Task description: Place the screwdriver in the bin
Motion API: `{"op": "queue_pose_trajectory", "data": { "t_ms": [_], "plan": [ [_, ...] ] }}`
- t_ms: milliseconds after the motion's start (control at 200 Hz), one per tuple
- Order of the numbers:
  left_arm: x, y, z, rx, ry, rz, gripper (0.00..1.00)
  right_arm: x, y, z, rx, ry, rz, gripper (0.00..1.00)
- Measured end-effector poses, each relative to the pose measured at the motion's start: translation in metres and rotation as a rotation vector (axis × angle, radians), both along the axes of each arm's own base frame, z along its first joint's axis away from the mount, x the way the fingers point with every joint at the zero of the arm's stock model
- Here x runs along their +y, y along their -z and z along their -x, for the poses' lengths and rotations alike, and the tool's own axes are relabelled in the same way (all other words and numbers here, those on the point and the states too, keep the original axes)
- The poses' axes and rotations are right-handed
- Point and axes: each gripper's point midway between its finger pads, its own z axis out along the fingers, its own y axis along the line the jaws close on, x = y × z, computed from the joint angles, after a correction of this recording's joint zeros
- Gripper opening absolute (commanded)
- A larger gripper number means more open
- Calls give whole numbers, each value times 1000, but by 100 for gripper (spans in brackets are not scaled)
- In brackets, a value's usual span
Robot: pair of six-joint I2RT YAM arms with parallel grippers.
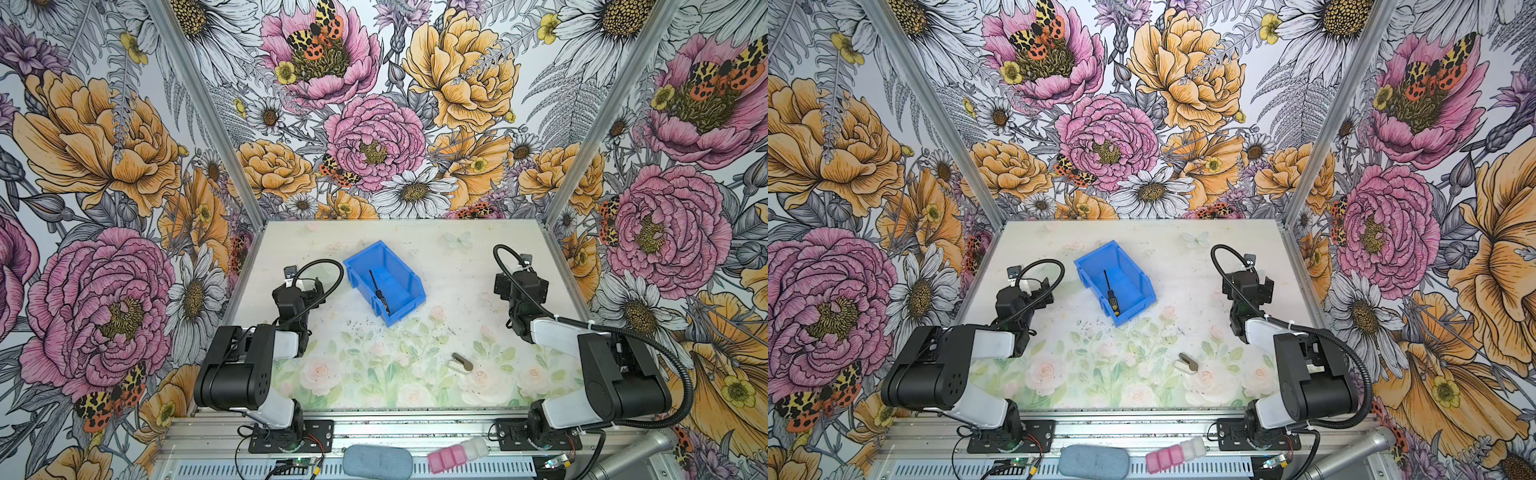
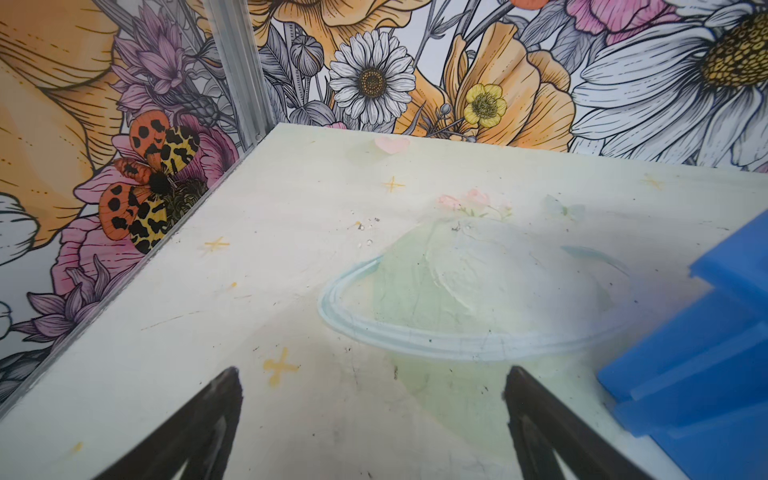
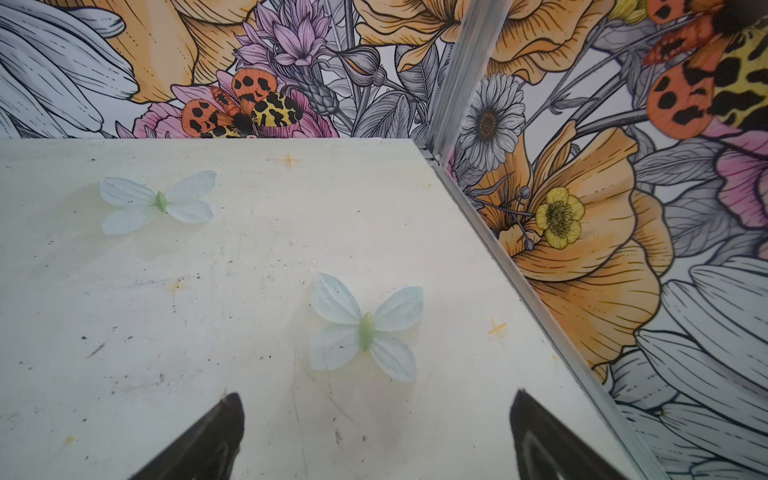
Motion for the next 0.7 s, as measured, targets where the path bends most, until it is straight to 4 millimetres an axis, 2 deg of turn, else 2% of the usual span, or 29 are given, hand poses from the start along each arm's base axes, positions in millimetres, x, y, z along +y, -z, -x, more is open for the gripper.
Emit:
{"op": "queue_pose_trajectory", "data": {
  "t_ms": [70,410,700],
  "plan": [
    [0,-5,-2,-24,6,3,99,-1,-3,-1,-46,-1,0,100],
    [-1,-15,-5,-67,16,6,99,-17,25,17,-78,-19,-56,100],
    [-3,-17,-5,-75,21,-1,99,-15,13,12,-140,-33,-72,99]
  ]
}}
